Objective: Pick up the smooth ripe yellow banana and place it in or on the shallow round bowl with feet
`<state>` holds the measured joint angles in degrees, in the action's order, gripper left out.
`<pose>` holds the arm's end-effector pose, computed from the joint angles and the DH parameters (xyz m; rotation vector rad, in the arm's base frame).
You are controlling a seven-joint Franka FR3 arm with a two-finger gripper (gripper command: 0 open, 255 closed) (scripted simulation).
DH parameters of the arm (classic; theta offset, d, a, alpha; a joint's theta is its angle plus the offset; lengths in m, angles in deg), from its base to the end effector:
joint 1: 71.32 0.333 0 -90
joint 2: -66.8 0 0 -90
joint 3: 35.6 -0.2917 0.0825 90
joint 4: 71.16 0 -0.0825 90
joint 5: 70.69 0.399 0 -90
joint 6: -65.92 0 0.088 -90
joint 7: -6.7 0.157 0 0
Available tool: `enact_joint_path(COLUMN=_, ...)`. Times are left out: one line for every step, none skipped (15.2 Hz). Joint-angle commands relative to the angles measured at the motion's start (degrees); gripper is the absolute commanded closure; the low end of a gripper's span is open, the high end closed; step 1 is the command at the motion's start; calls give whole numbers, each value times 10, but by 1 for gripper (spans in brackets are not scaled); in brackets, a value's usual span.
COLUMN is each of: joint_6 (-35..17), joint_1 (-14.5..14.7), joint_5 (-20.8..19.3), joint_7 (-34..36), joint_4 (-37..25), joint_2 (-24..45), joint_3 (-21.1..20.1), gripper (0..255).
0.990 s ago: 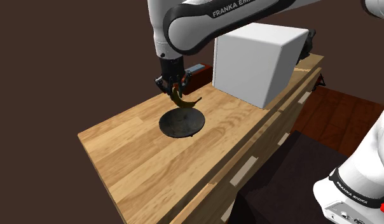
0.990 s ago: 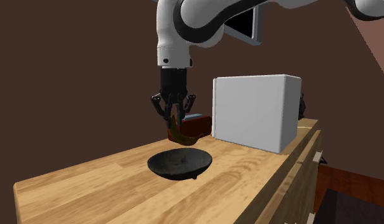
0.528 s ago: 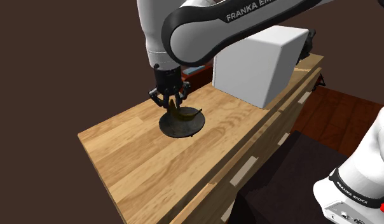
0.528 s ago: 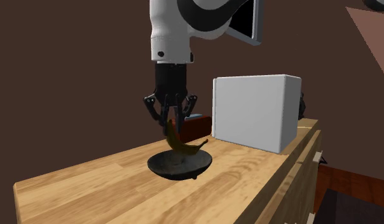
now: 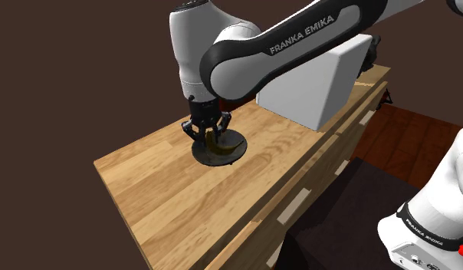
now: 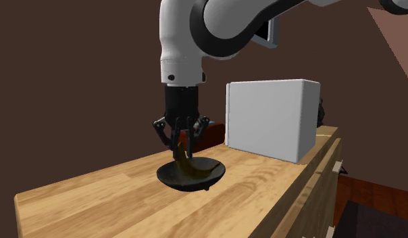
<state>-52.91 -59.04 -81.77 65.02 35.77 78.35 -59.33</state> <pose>0.5144 0.3449 0.3384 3.0605 -0.4728 0.1296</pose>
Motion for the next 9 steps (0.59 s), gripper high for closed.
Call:
enact_joint_path(joint_6=-16, joint_1=1, joint_5=-4, joint_7=4, joint_4=12, joint_2=5, joint_3=1, gripper=255)
enact_joint_path(joint_6=-23, joint_1=1, joint_5=-6, joint_7=6, joint_4=16, joint_2=8, joint_3=1, gripper=255)
enact_joint_path(joint_6=-30, joint_1=1, joint_5=-8, joint_7=8, joint_4=20, joint_2=11, joint_3=2, gripper=255)
enact_joint_path(joint_6=-36, joint_1=2, joint_5=-10, joint_7=10, joint_4=24, joint_2=14, joint_3=2, gripper=255)
enact_joint_path(joint_6=-43, joint_1=2, joint_5=-13, joint_7=12, joint_4=27, joint_2=18, joint_3=3, gripper=255)
enact_joint_path(joint_6=-49, joint_1=2, joint_5=-15, joint_7=13, joint_4=31, joint_2=21, joint_3=4, gripper=255)
enact_joint_path(joint_6=-49, joint_1=2, joint_5=-15, joint_7=14, joint_4=31, joint_2=21, joint_3=4, gripper=255)
enact_joint_path(joint_6=-49, joint_1=2, joint_5=-15, joint_7=14, joint_4=31, joint_2=21, joint_3=3, gripper=255)
enact_joint_path(joint_6=-49, joint_1=2, joint_5=-15, joint_7=14, joint_4=31, joint_2=21, joint_3=3, gripper=255)
